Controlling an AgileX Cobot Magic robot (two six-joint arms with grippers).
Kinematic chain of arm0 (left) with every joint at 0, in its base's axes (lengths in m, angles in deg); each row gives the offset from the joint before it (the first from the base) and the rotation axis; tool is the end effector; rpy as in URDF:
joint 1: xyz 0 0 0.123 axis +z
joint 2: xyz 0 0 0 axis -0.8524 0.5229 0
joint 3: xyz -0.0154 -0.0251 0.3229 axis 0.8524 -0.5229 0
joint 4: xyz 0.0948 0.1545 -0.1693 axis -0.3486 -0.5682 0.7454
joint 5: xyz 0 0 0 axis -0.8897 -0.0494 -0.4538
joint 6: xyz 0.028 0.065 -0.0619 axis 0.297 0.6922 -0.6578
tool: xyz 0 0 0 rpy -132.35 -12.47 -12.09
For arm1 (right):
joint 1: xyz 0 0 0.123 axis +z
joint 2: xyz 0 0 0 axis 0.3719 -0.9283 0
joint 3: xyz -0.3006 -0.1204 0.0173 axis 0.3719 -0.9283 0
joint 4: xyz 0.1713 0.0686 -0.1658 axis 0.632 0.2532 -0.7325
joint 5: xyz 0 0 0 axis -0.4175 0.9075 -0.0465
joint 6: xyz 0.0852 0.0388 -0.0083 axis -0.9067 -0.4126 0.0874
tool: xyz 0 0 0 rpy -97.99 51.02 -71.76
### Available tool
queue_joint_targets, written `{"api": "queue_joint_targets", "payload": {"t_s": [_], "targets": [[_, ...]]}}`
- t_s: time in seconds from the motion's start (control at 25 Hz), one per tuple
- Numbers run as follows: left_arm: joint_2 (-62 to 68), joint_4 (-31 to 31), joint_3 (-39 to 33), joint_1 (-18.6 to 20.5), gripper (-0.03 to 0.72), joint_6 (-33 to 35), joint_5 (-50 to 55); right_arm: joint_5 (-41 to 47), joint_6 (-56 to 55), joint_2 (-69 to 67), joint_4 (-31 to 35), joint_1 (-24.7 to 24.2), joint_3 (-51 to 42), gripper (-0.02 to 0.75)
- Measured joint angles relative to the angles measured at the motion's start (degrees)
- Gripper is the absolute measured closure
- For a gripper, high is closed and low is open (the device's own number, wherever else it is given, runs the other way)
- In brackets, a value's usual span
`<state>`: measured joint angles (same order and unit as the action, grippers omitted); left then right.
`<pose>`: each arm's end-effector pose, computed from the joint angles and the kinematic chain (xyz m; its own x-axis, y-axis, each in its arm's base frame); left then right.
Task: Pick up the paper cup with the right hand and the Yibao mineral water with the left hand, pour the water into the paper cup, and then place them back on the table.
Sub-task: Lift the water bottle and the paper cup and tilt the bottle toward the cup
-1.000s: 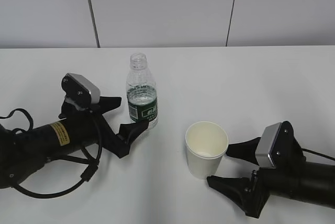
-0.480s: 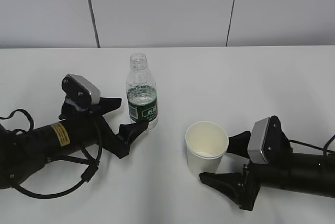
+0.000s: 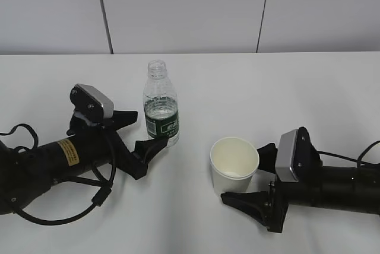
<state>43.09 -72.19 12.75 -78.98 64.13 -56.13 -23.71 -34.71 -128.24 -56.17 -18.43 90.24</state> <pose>0.3139 -0.1621 0.1175 -0.1652 0.1898 -0.9678 0.7422 0.6701 0.0048 0.2983 0.0922 0.0876 -0.0834 -0.3716 -0.9246 -0.8938 0.4381 -0.0955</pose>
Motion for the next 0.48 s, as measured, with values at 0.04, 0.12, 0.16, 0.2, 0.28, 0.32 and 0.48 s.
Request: {"api": "queue_joint_targets", "payload": {"t_s": [0.04,0.12,0.16,0.2,0.28,0.32,0.48], "targets": [[0.00,0.00,0.00,0.00,0.099,0.00,0.00,0.00,-0.14,0.00,-0.65,0.00,0.26,0.077],[0.00,0.00,0.00,0.00,0.099,0.00,0.00,0.00,-0.28,-0.08,-0.99,0.00,0.38,0.080],[0.00,0.00,0.07,0.00,0.099,0.00,0.00,0.00,-0.28,-0.08,-1.13,0.00,0.38,0.084],[0.00,0.00,0.19,0.00,0.099,0.00,0.00,0.00,-0.28,-0.08,-1.13,0.00,0.38,0.092],[0.00,0.00,0.58,0.00,0.099,0.00,0.00,0.00,-0.28,-0.08,-1.24,0.00,0.38,0.115],[0.00,0.00,0.72,0.00,0.099,0.00,0.00,0.00,-0.28,-0.08,-1.26,0.00,0.48,0.132],[0.10,-0.11,2.11,0.00,0.099,0.00,0.00,0.00,-0.37,-0.08,-1.36,0.00,0.61,0.173]]}}
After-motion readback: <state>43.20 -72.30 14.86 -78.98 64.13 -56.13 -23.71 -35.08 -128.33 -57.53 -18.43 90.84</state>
